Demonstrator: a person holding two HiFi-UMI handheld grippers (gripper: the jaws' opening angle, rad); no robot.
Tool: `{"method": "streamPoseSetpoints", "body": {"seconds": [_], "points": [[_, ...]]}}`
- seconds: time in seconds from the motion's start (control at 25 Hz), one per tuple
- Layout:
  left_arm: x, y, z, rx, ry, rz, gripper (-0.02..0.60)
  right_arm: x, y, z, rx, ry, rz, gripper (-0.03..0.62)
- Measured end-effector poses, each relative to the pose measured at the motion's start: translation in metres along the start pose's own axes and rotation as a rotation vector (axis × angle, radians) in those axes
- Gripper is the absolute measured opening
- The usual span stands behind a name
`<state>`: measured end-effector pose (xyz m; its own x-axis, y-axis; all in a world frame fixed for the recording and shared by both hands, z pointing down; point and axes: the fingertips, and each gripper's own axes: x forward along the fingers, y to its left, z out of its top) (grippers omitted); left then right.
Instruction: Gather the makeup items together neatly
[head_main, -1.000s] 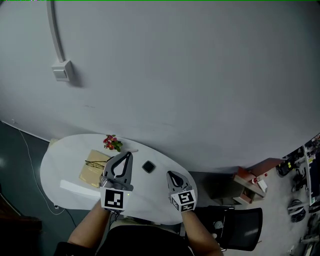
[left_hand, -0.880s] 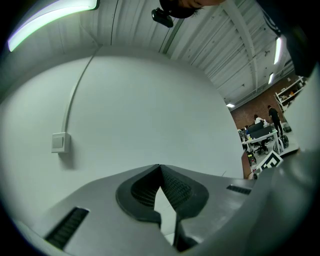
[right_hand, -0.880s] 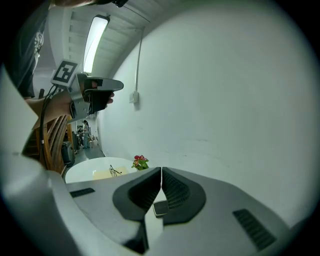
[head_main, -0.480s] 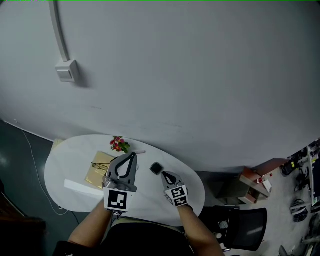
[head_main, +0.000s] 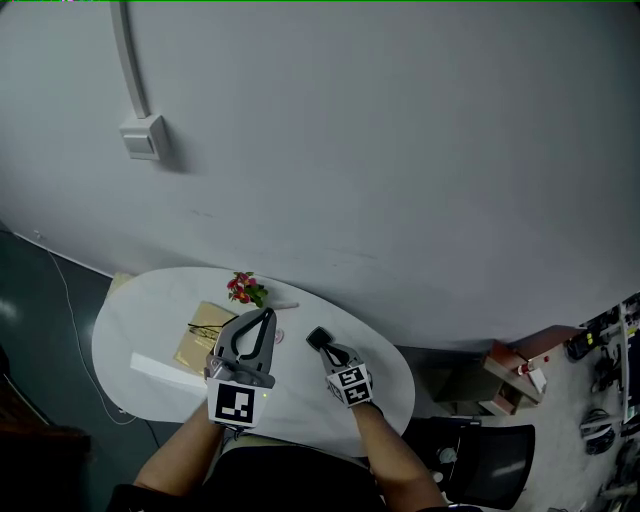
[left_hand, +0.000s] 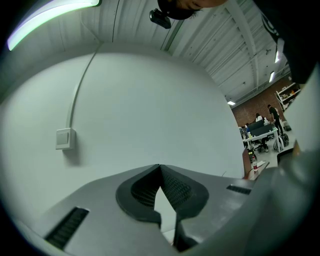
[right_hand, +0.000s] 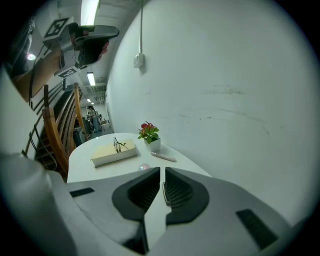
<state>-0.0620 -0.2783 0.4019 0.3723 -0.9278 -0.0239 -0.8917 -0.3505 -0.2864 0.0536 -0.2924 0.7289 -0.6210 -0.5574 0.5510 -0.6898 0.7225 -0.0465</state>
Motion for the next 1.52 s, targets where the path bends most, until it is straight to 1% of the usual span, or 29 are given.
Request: {"method": "streamPoseSetpoints", "body": {"seconds": [0.2,0.24,0.32,0.44,0.64,0.76,1.08,1.52], "points": [[-0.001,0.003,-0.002,0.013,0.01,0.001,0.017,0.019,-0.006,-0.016,-0.027,0.059,0.006,0.032],[-0.002,0.004,-0.003,0.012,0.014,0.002,0.017,0.023,-0.007,-0.019,-0.029,0.073,0.01,0.043],[-0.002,0.004,-0.005,0.011,0.021,0.005,0.017,0.029,-0.009,-0.025,-0.037,0.103,0.02,0.092],[-0.003,0.005,-0.007,0.017,0.024,0.008,0.017,0.04,-0.012,-0.033,-0.052,0.131,0.035,0.132],[-0.005,0.005,-0.009,0.031,0.035,0.005,0.017,0.052,-0.011,-0.045,-0.039,0.19,0.064,0.215],[-0.006,0.006,-0.01,0.035,0.041,0.004,0.017,0.058,-0.014,-0.049,-0.038,0.212,0.062,0.236],[-0.008,0.009,-0.011,0.051,0.05,0.005,0.017,0.071,-0.025,-0.062,0.017,0.293,0.056,0.258],[-0.006,0.007,-0.016,0.056,0.062,-0.005,0.017,0.088,-0.032,-0.069,-0.003,0.34,0.056,0.262]]}}
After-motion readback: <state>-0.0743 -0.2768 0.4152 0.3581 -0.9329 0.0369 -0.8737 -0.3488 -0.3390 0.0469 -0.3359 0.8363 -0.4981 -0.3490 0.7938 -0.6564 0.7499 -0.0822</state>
